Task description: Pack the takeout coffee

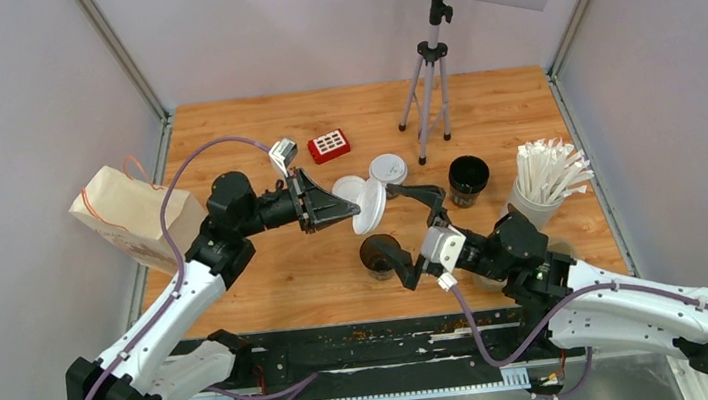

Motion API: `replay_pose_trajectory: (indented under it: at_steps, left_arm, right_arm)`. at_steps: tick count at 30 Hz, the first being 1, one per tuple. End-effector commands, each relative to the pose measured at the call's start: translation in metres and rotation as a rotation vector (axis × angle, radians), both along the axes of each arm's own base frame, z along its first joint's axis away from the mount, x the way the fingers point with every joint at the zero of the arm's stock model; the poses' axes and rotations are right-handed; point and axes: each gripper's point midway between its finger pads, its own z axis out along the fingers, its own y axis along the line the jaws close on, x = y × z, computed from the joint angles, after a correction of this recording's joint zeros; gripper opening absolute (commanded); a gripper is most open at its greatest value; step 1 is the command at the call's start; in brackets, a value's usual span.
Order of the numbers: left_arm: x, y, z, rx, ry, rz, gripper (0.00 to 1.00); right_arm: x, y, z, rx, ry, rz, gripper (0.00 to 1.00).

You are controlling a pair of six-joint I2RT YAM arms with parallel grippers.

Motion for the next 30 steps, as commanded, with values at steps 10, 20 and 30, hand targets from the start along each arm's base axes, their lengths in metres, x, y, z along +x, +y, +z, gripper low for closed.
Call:
replay_pose_trajectory:
  at_steps: [10, 20, 30]
  left_arm:
    - [-0.013, -0.004, 0.01, -0.035, -0.041, -0.026, 0.01]
    - [-0.009, -0.007, 0.004, -0.031, -0.019, -0.008, 0.13]
    - [0.019, 0.004, 0.003, 0.159, -0.241, 0.138, 0.61]
  right_arm:
    - [0.003, 0.004, 0.032, 0.076, -0.042, -0.002, 0.94]
    - [0.007, 0.001, 0.027, 0.075, -0.037, -0.029, 0.87]
    - [0.016, -0.008, 0.003, 0.017, 0.113, -0.09, 0.84]
